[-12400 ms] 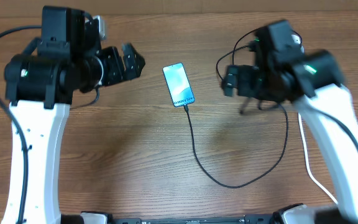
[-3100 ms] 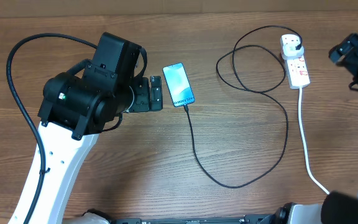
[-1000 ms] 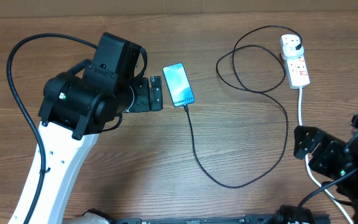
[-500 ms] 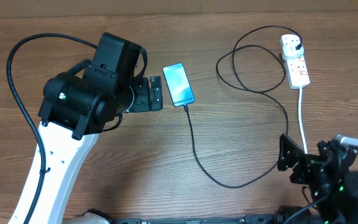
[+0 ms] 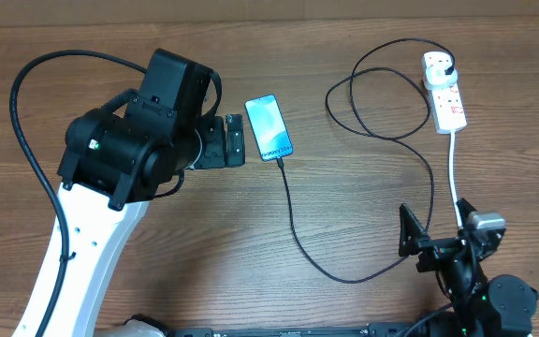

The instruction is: Plug charger to phone and switch on socket

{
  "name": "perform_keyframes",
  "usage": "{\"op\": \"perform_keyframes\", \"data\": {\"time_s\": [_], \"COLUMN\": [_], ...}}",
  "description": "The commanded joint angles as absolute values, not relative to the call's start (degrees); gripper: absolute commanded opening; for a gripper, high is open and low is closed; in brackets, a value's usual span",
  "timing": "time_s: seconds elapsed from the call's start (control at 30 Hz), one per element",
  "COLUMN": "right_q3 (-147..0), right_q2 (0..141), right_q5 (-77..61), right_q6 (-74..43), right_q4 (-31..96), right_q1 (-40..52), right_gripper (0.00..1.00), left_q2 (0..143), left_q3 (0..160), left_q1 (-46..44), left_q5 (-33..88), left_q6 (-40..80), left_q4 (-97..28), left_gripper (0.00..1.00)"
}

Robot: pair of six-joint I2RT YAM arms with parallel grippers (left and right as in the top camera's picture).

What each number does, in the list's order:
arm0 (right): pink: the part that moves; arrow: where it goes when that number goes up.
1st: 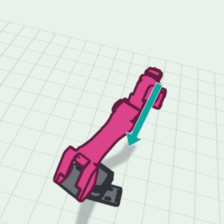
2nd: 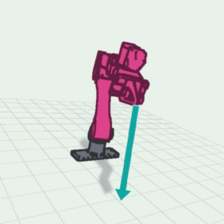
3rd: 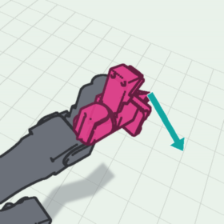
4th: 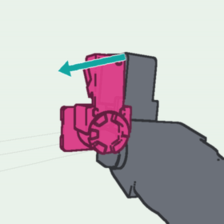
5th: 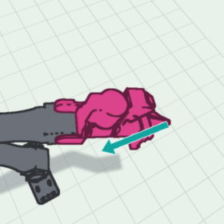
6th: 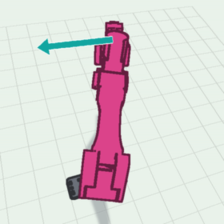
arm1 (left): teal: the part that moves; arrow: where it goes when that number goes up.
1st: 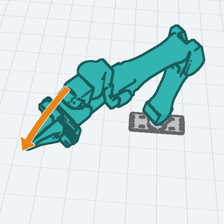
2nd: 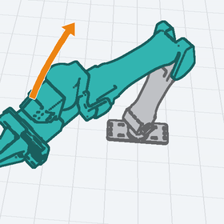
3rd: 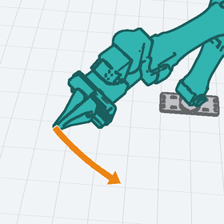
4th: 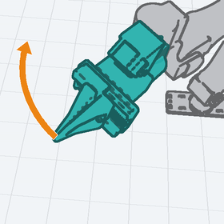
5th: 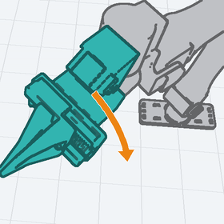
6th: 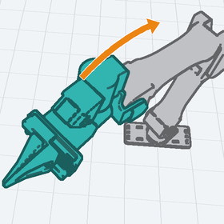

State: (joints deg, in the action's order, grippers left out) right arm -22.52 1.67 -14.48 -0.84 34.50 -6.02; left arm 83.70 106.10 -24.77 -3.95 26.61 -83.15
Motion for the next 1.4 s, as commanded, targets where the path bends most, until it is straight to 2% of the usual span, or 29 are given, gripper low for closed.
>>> {"op": "perform_keyframes", "data": {"time_s": [0.0, 0.37, 0.8, 1.37], "right_q3": [-18.50, -7.38, -0.47, -0.43], "right_q2": [0.14, 0.14, 0.14, 0.14], "right_q5": [-16.62, -16.64, -17.56, -16.32], "right_q6": [0.12, 0.12, 3.53, 5.63], "right_q4": [29.80, 8.23, -1.74, 3.55], "right_q1": [-4.27, -3.53, -3.31, -3.05], "right_gripper": [1.00, 1.00, 1.00, 1.00], "left_q2": [84.01, 84.01, 84.01, 84.01], "left_q3": [106.00, 106.00, 106.00, 106.00], "left_q1": [-25.06, -25.06, -25.06, -25.06], "left_q5": [-4.91, -4.91, -4.91, -4.91], "left_q6": [27.03, 27.03, 27.03, 27.03], "left_q4": [-83.13, -83.13, -83.13, -83.13], "left_gripper": [1.00, 1.00, 1.00, 1.00]}}
